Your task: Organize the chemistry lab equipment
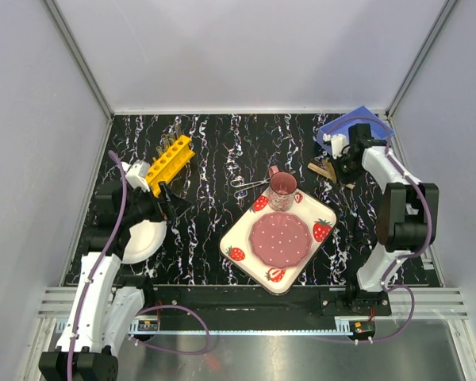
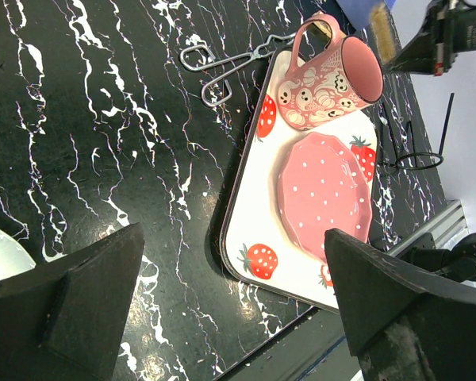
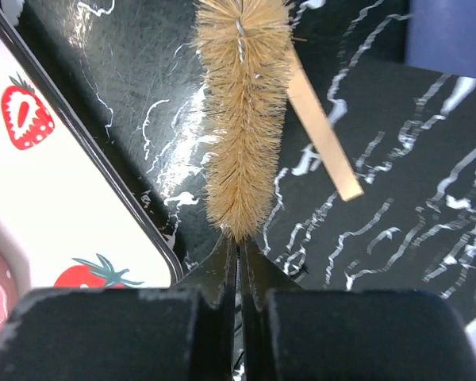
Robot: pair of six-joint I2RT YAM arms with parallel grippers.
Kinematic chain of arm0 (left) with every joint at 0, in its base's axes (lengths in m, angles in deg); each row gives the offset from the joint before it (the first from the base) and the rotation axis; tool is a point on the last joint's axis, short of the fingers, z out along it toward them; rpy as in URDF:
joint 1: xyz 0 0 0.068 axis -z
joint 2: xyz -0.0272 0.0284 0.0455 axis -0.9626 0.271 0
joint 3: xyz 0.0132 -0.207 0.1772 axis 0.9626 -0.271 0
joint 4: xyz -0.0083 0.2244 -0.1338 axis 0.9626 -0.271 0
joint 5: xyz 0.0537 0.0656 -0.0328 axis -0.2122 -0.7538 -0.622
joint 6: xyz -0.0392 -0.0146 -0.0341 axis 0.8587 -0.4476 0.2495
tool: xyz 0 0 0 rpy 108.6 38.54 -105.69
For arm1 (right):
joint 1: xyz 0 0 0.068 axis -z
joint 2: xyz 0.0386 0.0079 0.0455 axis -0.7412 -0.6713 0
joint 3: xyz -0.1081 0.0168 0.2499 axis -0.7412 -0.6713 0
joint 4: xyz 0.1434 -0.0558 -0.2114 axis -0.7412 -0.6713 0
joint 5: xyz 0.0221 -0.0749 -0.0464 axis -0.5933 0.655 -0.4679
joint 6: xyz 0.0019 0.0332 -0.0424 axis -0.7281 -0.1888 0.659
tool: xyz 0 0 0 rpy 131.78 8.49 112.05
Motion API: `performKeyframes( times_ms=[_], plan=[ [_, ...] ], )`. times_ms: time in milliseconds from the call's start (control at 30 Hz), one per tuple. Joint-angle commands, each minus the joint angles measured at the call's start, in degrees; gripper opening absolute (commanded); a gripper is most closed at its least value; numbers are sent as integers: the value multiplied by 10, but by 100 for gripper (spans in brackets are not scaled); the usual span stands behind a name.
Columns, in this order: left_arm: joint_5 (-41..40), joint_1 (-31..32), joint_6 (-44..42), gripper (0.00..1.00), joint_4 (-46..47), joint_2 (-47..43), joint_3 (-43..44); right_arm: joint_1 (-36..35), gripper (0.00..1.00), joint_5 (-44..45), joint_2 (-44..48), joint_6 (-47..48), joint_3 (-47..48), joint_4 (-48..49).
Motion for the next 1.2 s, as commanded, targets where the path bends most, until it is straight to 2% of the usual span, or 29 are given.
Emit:
performKeyframes(
  times_ms=[0,133,267,500,600,1033,1167],
  plan=[
    [16,-2,1,99,28,2,-1,17,2,-11,60,0,49,-7],
    [17,-2,1,99,28,4,-1,41,4,-43,52,-57,113,-13],
    [17,-2,1,99,28,4,-2,79,4,-88,-1,-123,208,-24],
    [15,-2,1,99,29,2,-2,118,6,-157,-200,-235,494,-103],
    [15,-2,1,99,28,4,-2,124,8,-154,-263,-254,573,-114],
    [16,-2,0,99,28,13,-1,145,15,-141,-387,-274,654,-97],
    [15,-2,0,99,29,13,-2,151,26,-128,-407,-272,668,-98]
  ],
)
